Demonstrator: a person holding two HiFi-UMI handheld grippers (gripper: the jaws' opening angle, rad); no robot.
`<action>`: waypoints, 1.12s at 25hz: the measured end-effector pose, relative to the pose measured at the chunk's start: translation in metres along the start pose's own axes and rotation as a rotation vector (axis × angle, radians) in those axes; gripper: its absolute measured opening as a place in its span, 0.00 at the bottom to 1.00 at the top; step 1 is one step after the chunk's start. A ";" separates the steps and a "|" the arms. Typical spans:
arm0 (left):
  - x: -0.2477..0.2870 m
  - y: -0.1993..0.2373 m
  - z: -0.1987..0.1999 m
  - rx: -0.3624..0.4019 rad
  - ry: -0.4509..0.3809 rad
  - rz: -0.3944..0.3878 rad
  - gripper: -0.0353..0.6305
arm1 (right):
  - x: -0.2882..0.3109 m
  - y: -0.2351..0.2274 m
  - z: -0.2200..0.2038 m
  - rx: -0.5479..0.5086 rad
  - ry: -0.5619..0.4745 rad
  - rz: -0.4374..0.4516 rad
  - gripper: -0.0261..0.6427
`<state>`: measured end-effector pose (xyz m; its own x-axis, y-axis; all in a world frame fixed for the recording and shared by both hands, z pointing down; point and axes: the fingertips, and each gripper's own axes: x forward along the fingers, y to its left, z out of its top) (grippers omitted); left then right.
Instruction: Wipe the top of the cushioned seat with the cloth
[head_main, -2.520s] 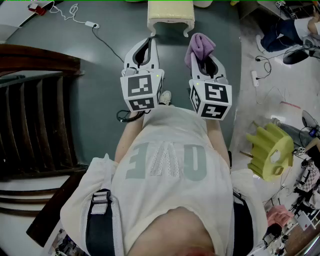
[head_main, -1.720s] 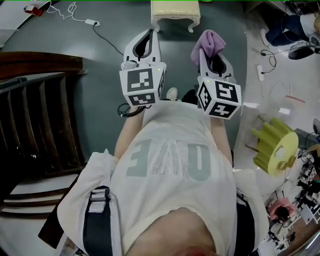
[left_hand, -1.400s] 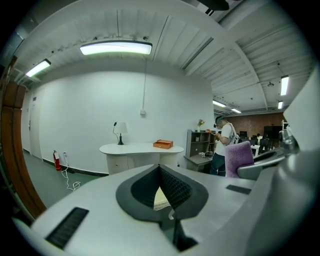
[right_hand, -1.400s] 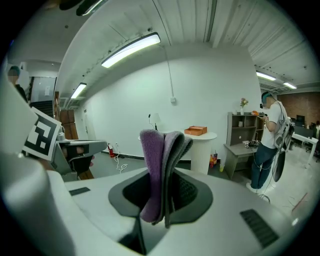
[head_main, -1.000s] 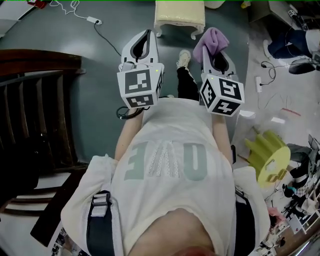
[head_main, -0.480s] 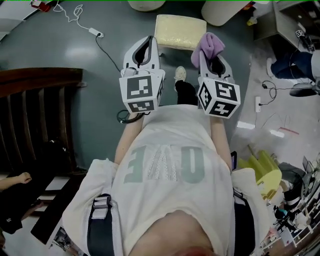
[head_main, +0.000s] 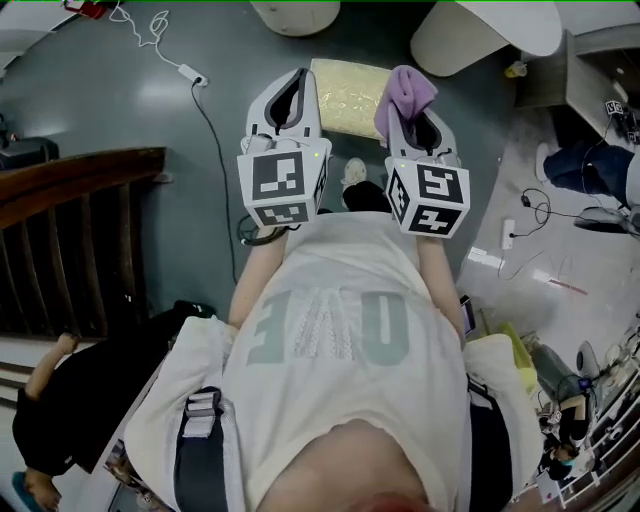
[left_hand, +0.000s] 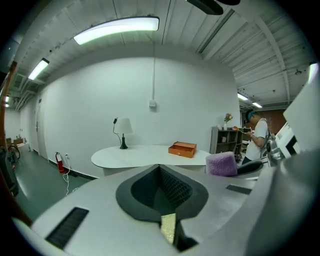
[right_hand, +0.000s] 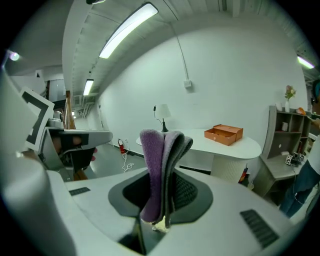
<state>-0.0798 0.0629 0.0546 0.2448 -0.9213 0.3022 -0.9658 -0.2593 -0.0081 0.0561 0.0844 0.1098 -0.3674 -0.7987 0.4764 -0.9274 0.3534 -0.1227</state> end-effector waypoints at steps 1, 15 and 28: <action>0.011 0.001 -0.001 -0.002 0.013 0.001 0.04 | 0.008 -0.004 0.003 -0.003 0.006 0.004 0.18; 0.071 -0.003 -0.002 0.019 0.073 -0.054 0.04 | 0.051 -0.027 0.022 0.025 0.043 0.008 0.17; 0.080 0.018 0.028 0.069 0.014 -0.104 0.04 | 0.054 -0.023 0.062 0.021 -0.064 -0.094 0.17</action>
<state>-0.0749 -0.0235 0.0516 0.3412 -0.8847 0.3177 -0.9271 -0.3725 -0.0414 0.0534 0.0033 0.0842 -0.2823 -0.8575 0.4300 -0.9588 0.2663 -0.0984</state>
